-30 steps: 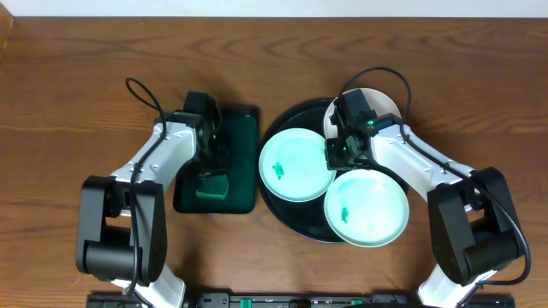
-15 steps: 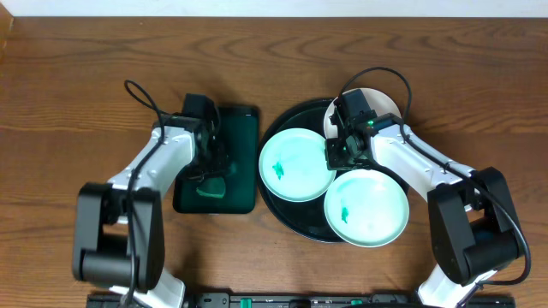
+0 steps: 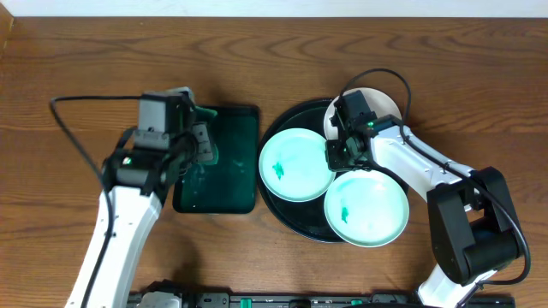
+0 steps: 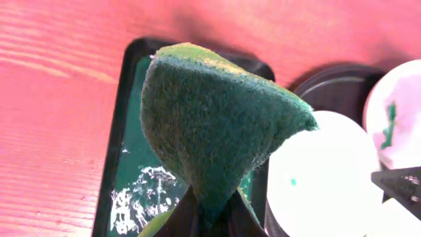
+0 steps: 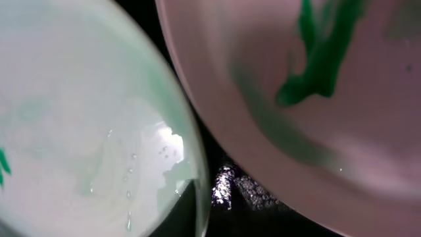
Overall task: Clean dirty plates on tray and stack at the side
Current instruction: 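Lower the left gripper onto the green sponge and grasp it, then lift the sponge with the left gripper and move it onto the mint plate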
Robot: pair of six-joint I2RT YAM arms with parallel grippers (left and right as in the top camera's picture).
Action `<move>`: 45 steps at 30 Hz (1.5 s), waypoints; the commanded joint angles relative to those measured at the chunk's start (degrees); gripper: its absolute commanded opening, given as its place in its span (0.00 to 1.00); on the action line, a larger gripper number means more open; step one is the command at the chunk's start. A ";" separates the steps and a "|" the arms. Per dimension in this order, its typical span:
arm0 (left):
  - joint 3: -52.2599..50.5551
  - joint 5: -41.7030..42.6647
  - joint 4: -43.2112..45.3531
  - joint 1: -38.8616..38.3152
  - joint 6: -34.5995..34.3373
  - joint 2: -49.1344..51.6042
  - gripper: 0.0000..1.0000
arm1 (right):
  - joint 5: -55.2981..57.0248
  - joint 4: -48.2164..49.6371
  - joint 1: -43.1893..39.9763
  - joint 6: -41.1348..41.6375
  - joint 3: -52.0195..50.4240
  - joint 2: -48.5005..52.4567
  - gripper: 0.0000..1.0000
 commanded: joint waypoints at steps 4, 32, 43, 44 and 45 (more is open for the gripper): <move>1.40 -0.57 -0.55 -0.07 0.52 -0.37 0.07 | -0.04 1.33 0.39 0.39 -0.83 -0.90 0.01; 12.44 -1.62 -17.31 -0.07 0.68 18.51 0.07 | -0.39 3.93 0.39 1.27 -0.81 -0.90 0.01; 21.68 -1.62 -23.28 -0.31 -1.31 19.91 0.07 | -0.42 3.72 0.39 1.27 -0.81 -0.90 0.01; 21.03 -1.68 -22.49 -0.52 -1.27 19.93 0.07 | -0.42 3.72 0.39 1.27 -0.81 -0.90 0.01; 20.50 -1.86 -21.90 -0.81 -1.27 20.06 0.08 | -0.42 3.72 0.39 1.27 -0.81 -0.92 0.01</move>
